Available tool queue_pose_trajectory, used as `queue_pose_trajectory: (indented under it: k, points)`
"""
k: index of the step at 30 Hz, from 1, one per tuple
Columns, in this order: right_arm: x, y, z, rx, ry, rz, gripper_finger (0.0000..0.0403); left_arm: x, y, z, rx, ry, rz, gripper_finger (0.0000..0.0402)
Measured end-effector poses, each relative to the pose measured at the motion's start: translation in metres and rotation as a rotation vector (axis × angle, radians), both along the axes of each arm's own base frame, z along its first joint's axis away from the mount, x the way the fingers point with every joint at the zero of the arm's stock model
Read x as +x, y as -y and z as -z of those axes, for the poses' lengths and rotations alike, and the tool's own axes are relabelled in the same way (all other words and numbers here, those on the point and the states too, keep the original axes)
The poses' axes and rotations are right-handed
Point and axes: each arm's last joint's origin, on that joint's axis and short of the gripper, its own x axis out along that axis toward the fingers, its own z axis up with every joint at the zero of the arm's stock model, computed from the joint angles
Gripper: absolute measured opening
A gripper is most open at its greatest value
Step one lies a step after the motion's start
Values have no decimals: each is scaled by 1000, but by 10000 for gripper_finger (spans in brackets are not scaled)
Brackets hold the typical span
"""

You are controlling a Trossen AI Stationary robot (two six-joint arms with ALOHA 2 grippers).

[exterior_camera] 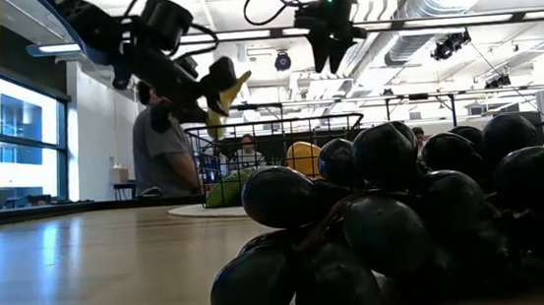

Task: Build produce basket
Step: Put the banana into the wire basket, then put the carrot into the wire basket

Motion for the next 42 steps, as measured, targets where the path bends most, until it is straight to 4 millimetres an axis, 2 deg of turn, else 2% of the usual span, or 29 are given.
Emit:
queue_pose_trajectory:
  k: [6, 14, 26, 32, 38, 42]
  points:
    - [-4, 6, 0, 1, -5, -3, 227, 8, -5, 15, 9, -26, -3, 119]
    - [-6, 9, 0, -2, -19, -17, 227, 8, -6, 15, 38, -85, 35, 124]
    - [-11, 8, 2, 15, -81, -60, 227, 8, -5, 15, 28, -80, 65, 199]
    - [-19, 14, 4, 34, -119, -54, 227, 8, -6, 15, 29, -76, 48, 214]
    - [-29, 19, 4, 60, -151, -29, 227, 16, -11, -2, 77, -68, 68, 209]
    - [-36, 15, -4, 57, -136, -30, 227, 21, -14, -19, 135, -117, 100, 208]
